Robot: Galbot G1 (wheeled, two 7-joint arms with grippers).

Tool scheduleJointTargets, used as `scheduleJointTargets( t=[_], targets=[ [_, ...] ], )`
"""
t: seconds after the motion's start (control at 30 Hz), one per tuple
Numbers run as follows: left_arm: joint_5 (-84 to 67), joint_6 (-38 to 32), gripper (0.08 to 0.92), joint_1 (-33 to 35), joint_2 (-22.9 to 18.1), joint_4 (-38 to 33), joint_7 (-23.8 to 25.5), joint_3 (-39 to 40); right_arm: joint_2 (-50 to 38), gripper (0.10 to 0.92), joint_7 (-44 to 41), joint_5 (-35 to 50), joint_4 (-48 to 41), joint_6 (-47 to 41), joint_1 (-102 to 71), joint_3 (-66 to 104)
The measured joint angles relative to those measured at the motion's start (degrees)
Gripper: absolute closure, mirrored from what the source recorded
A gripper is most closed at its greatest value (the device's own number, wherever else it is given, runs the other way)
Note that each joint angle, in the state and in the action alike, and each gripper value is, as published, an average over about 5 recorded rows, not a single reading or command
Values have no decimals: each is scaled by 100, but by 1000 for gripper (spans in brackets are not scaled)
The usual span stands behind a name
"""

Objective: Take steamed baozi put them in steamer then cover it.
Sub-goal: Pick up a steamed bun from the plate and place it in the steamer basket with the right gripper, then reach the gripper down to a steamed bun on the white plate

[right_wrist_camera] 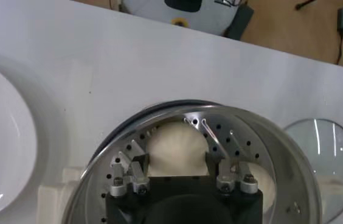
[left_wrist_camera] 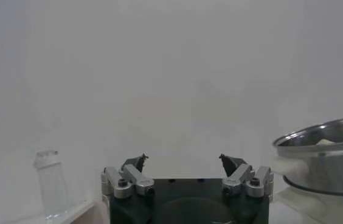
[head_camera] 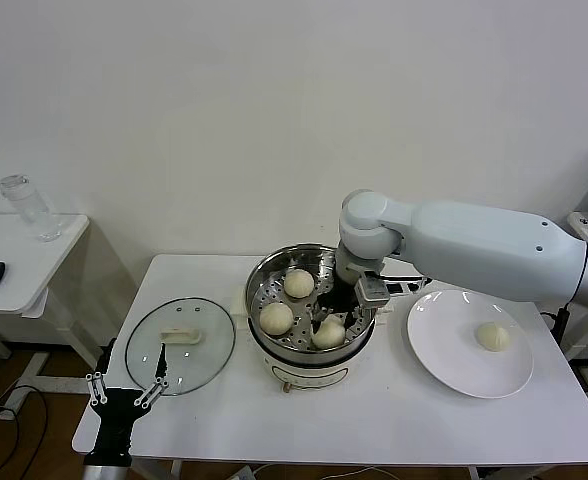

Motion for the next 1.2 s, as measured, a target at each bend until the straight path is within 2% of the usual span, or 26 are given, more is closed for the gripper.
scheduleJointTargets(
  t=[0.17,0.6,0.77,0.97,1.2],
  targets=[
    [-4,-3,177,-7,1,-1,-1,-17,33,214,54,-95,-15,32,-72,41],
    [-8,2,177,-43,-8,23,-2,-11,-266,203,-29,129,-169,-202,-157,684],
    [-8,8,177,-65,13,22,-2,8,-679,203,-187,659,-464,-787,-63,1142],
    [-8,8,177,-88,41,15,-1,24,-1368,203,-374,1472,-1104,-1905,-29,1467],
    [-7,34,177,-107,53,0,-4,40,-2079,203,-502,1869,-2026,-2975,-479,1873]
  ],
)
